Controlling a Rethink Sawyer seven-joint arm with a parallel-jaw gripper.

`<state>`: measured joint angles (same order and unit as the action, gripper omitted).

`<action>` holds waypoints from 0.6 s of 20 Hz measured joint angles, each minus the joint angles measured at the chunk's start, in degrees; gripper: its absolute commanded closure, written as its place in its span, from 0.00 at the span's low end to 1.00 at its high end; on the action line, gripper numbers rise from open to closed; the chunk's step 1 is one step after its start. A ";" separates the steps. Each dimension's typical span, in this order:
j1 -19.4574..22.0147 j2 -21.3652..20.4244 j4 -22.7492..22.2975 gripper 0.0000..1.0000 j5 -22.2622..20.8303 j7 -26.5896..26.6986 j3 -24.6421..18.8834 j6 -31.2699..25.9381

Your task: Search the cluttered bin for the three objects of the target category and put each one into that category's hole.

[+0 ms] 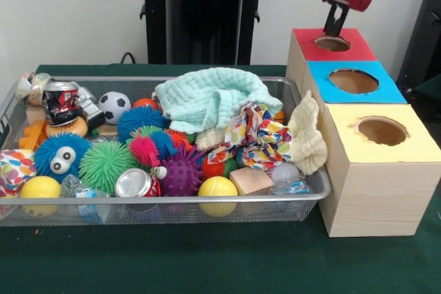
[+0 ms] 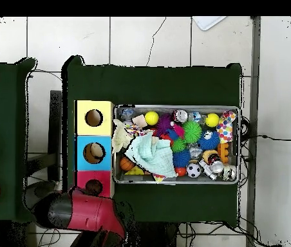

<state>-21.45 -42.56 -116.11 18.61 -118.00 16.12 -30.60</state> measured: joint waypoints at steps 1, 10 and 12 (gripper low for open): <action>-0.29 -0.37 0.01 1.00 -0.01 0.00 0.19 -1.21; -2.59 -5.52 0.29 1.00 -0.25 0.00 3.47 -15.11; -2.56 -6.34 0.53 1.00 -0.59 0.00 4.13 -15.65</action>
<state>-24.01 -48.90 -115.58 18.02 -118.00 20.24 -46.24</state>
